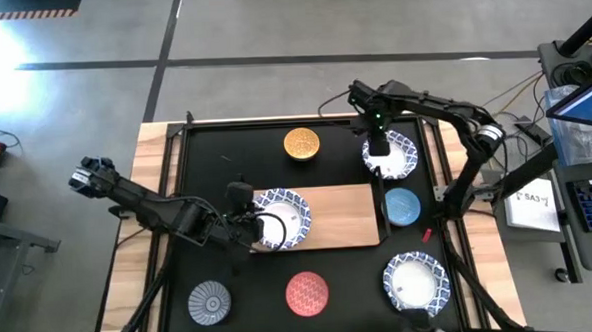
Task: Place and stack bowls onto a shelf
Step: Stack the top white patterned bowl on top of the other white patterned bowls on the shelf
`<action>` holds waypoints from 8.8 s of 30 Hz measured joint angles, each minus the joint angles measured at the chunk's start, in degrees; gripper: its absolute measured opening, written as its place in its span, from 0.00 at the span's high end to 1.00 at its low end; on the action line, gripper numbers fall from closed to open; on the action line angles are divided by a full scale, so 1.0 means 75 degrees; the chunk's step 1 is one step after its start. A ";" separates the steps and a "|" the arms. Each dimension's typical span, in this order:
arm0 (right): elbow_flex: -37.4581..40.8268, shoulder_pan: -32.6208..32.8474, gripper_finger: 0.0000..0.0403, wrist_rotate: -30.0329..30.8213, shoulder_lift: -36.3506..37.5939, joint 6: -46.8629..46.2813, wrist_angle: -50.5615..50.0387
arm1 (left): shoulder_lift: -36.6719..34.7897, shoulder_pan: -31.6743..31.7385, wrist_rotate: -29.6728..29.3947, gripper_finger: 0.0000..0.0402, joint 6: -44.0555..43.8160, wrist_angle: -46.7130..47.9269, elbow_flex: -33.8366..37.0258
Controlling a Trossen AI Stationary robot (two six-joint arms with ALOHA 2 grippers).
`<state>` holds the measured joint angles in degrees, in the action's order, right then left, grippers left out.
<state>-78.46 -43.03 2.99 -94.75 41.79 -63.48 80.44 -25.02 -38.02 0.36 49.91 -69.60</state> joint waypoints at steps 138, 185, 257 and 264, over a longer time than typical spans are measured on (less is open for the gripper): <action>-0.4389 0.2639 0.98 -0.0127 -0.0680 -0.0413 0.3335 | 0.0067 0.1658 -0.4464 0.62 -0.1320 -0.3413 0.0000; -0.4383 0.3507 0.98 -0.0220 -0.0680 0.1376 0.4935 | 0.0067 0.2969 -0.4963 0.82 -0.1067 -0.4012 0.0000; -0.3209 0.4182 0.55 0.0200 0.0772 -0.6760 -0.2010 | 0.0536 0.3022 0.3563 1.00 -0.2767 -0.0920 0.0000; -0.2879 0.4834 0.55 0.0201 0.1129 -0.7365 -0.2022 | 0.1044 0.3060 0.3538 0.97 -0.2517 -0.0947 0.0000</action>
<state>-100.05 -6.77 4.49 -86.28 -13.45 -78.65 88.28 -2.06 -11.49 -18.52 42.81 -69.60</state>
